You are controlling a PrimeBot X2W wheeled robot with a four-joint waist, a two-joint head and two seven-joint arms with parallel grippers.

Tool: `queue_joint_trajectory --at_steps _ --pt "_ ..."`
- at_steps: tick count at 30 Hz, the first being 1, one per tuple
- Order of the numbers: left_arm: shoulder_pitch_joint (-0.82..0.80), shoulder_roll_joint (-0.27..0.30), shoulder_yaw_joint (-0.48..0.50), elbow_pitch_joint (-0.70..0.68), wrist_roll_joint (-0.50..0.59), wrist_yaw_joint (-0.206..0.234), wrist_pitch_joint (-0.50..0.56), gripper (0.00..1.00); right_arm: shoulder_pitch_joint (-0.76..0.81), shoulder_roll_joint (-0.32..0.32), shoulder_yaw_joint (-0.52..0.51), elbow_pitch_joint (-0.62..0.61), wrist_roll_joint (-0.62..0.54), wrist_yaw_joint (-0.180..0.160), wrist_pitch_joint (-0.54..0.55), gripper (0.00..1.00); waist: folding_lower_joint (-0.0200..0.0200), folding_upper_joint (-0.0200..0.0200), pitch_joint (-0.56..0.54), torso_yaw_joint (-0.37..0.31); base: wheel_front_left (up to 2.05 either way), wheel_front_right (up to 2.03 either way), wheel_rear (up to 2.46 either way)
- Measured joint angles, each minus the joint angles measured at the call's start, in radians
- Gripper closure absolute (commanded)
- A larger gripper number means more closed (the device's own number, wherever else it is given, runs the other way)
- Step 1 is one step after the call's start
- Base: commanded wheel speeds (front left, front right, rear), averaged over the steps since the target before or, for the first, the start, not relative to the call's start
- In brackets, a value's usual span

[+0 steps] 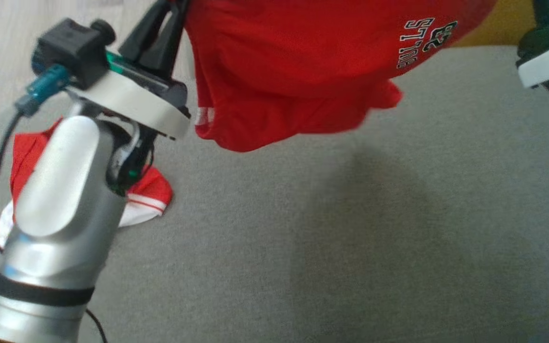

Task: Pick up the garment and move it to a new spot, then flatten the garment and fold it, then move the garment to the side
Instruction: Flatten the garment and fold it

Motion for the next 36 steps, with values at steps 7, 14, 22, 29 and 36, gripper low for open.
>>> queue_joint_trajectory --at_steps 7,14,22,29,36 --pt "0.018 0.036 0.03 -0.194 -0.023 0.039 0.062 1.0 0.192 0.046 -0.267 -0.172 -0.171 0.0 0.086 1.0 0.0 0.0 -0.05 -0.027 0.0 0.0 0.0" --pt "0.07 0.087 0.033 -0.308 -0.028 0.058 0.148 1.0 0.335 0.18 -0.507 -0.404 -0.355 0.0 0.299 1.0 0.0 0.0 -0.009 -0.028 0.0 0.0 0.0" --pt "-0.197 0.104 0.038 -0.146 -0.029 0.022 0.169 1.0 0.116 0.275 -0.526 -0.319 -0.488 0.0 0.355 1.0 0.0 0.0 0.156 -0.043 0.0 0.0 0.0" --pt "-0.545 0.086 0.059 0.156 -0.004 0.0 0.044 1.0 -0.315 0.308 -0.485 0.032 -0.602 0.0 0.165 1.0 0.0003 0.0 0.327 -0.062 0.0 0.0 0.0" --pt "-0.664 0.007 0.058 0.36 0.009 -0.002 -0.064 1.0 -0.458 0.338 -0.482 0.309 -0.65 0.0 -0.003 1.0 0.0004 -0.0001 0.417 -0.06 0.0 0.0 0.0"
